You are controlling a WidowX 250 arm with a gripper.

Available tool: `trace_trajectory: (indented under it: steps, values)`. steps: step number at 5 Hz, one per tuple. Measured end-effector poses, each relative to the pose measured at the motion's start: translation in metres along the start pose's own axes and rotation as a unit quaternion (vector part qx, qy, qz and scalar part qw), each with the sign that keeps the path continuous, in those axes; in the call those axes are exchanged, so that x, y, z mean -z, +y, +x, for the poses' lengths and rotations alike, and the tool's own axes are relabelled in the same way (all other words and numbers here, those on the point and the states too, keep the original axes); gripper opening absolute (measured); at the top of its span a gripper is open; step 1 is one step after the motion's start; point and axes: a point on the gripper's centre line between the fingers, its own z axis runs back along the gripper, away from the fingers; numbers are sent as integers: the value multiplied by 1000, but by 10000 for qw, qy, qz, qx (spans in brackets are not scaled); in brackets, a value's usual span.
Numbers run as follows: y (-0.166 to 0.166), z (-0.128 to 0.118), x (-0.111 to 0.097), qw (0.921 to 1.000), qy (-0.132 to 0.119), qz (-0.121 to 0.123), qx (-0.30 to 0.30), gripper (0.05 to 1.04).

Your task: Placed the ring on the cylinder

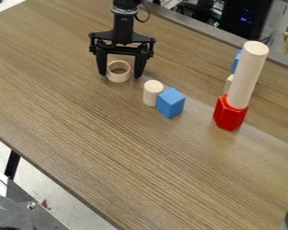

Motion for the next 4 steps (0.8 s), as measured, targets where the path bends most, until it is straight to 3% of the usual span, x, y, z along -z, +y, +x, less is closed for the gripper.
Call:
trace_trajectory:
  steps: [1,2,3,4]
  values:
    - [1,4,-1,9999,28,-44,-133,757]
    - [-2,0,-3,9995,197,-129,-189,754]
    - [-6,-8,-37,9990,121,-370,-202,754]
    - [-18,-22,-83,9963,30,-855,-82,754]
